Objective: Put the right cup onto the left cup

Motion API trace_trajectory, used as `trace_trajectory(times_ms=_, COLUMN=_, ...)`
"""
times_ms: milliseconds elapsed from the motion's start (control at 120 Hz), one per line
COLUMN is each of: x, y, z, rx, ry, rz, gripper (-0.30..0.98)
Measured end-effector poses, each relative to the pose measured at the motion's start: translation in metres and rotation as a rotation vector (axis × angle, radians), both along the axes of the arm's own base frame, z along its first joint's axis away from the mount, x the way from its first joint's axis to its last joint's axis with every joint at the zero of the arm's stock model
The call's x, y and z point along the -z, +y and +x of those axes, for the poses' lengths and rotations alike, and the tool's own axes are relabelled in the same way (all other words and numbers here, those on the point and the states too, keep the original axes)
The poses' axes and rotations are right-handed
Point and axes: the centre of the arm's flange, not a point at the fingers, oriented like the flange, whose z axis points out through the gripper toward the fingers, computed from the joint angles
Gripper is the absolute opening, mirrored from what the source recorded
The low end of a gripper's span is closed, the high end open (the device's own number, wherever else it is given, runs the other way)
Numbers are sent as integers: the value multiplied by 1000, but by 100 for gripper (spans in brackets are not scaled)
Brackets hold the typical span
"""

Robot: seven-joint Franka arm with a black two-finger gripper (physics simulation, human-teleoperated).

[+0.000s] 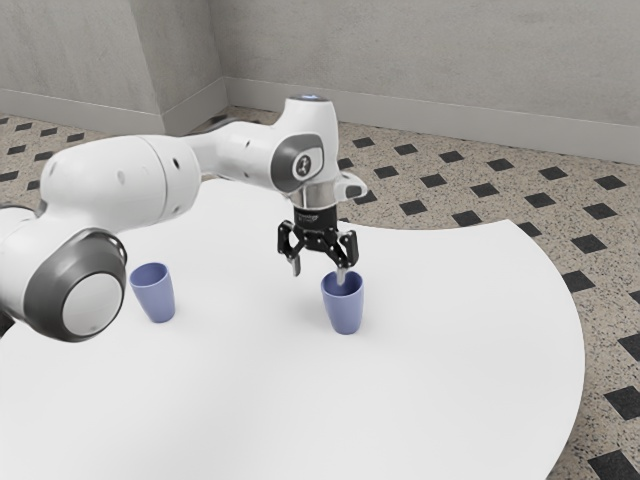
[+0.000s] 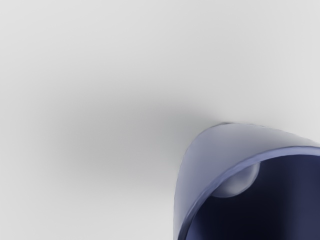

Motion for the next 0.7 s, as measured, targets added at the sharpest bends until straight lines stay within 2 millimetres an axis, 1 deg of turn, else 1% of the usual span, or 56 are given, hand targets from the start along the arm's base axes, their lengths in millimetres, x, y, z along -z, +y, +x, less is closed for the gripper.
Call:
trace_trajectory(times_ms=117, x=7, y=-1, z=0, rx=2, ry=9, rz=0, gripper=66)
trace_trajectory(times_ms=425, x=20, y=-2, z=2, rx=7, ry=21, rz=1, gripper=64)
trace_trajectory(times_ms=483, x=21, y=-5, z=2, rx=11, ry=22, rz=-2, gripper=62)
trace_trajectory(times_ms=700, x=21, y=-8, z=1, rx=16, ry=22, rz=-6, gripper=43)
